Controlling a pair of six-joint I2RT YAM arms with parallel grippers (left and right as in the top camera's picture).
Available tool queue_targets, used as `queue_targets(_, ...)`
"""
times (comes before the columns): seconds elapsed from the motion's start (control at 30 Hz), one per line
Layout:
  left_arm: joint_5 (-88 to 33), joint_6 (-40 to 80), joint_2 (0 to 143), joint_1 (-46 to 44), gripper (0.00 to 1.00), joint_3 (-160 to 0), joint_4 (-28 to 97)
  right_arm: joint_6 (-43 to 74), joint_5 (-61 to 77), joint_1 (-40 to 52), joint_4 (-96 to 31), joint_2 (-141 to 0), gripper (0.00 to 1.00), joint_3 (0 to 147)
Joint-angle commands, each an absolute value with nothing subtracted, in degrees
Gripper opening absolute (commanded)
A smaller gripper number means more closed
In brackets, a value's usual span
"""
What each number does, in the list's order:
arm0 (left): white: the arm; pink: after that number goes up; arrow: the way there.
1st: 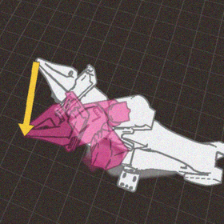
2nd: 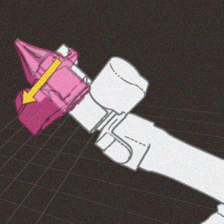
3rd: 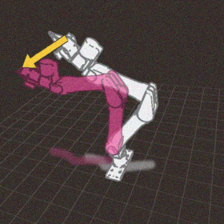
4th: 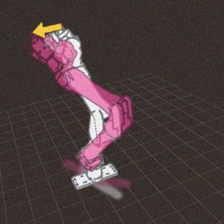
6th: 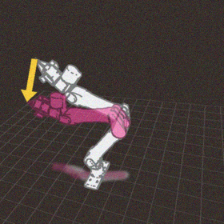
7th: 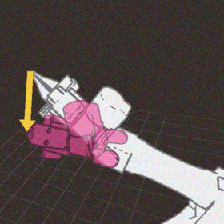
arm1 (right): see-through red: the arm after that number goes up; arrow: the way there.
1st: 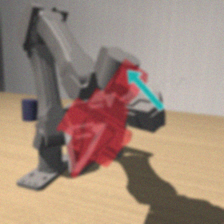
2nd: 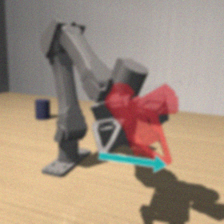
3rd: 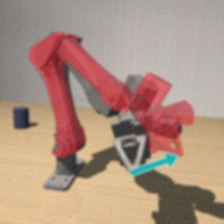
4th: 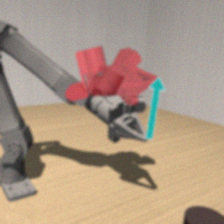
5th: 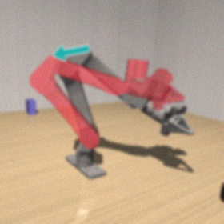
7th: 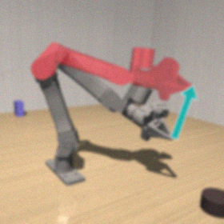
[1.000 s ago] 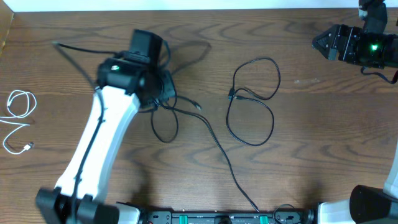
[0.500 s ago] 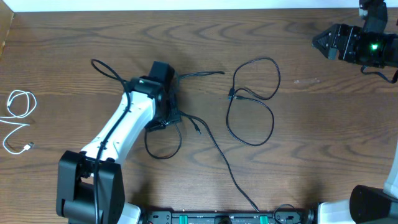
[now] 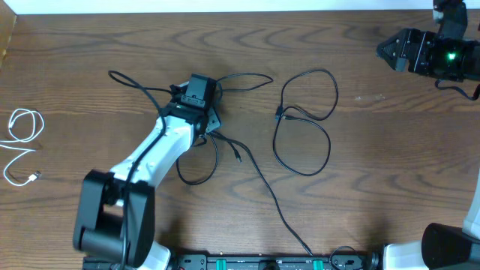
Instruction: Untangle cables
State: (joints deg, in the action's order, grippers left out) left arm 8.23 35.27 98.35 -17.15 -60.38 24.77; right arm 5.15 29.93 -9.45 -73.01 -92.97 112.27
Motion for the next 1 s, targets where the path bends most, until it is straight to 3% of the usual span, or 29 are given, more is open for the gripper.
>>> queue_targets(0.0,11.29,36.77,102.74,-17.06,0.7,-59.9,22.24,4.69,29.95,-8.88,-73.03,-93.01,0.81,111.94)
queue_targets(0.57,16.08,36.77,108.47,-15.57,0.67,-59.81,21.82,4.67,29.93,-8.88,-72.99,-93.01,0.81,111.94)
queue_targets(0.87,13.06,36.73,111.96,-13.54,0.44,-59.81,21.91,4.67,29.93,-8.88,-73.03,-93.01,0.82,111.94)
queue_targets(0.97,11.73,36.69,112.53,-12.58,0.24,-59.81,21.98,4.67,29.93,-8.88,-73.01,-93.01,0.82,111.94)
